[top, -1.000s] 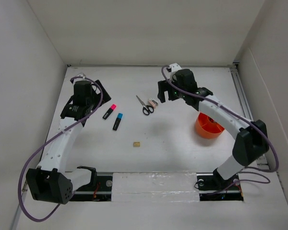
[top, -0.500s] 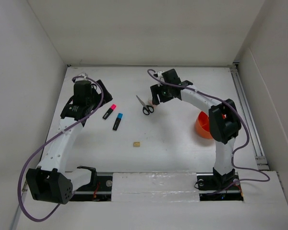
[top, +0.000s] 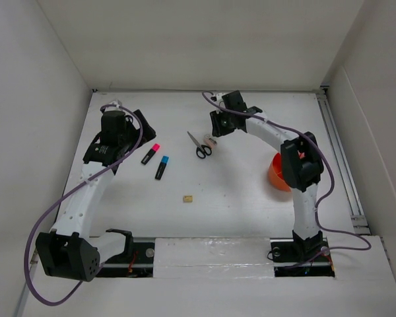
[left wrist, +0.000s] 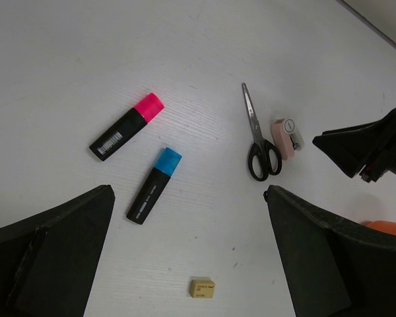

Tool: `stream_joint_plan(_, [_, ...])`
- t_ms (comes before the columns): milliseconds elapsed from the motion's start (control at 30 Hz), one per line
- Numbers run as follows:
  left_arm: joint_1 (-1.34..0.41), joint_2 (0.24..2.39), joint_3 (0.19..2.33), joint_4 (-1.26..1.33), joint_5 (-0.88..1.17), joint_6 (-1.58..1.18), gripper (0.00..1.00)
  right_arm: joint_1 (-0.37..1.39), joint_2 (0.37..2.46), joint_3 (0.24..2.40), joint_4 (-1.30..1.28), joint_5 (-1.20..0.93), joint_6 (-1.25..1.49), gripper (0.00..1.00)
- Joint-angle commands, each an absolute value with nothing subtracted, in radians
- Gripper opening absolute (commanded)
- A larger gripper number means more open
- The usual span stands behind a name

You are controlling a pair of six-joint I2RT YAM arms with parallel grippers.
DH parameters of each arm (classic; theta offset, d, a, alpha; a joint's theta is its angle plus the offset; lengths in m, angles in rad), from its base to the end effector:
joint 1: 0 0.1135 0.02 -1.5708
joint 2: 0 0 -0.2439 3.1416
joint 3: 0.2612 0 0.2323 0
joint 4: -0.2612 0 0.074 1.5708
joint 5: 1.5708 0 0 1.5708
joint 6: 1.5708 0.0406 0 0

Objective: Sort the stationery into containers
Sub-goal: Grab a piece of stationery with the right arm

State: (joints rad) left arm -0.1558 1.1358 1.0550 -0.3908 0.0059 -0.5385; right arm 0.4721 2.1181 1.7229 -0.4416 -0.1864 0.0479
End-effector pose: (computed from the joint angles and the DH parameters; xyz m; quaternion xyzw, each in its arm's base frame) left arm 0.2448 -0.0387 0.3243 -0.1607 0.8375 -0.1801 0.4903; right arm 0.4004 0.2129 0.2062 -0.2283 0.9015 0.1758 0.3229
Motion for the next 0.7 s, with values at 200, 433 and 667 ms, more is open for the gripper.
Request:
stream_joint_plan(200, [-0.155, 1.111, 1.048, -0.357, 0.032, -0.526, 0.99, 0.466, 2.155, 1.763, -0.411, -0.164, 0.025, 0.38])
stream_joint_plan(433, [-0.155, 1.111, 1.048, -0.357, 0.032, -0.526, 0.99, 0.466, 2.187, 1.763, -0.402, -0.164, 0.025, 0.38])
stream_joint_plan(667, [-0.155, 1.111, 1.048, -0.357, 0.032, -0.517, 0.99, 0.476, 2.218, 1.763, -0.402, -0.155, 0.015, 0.38])
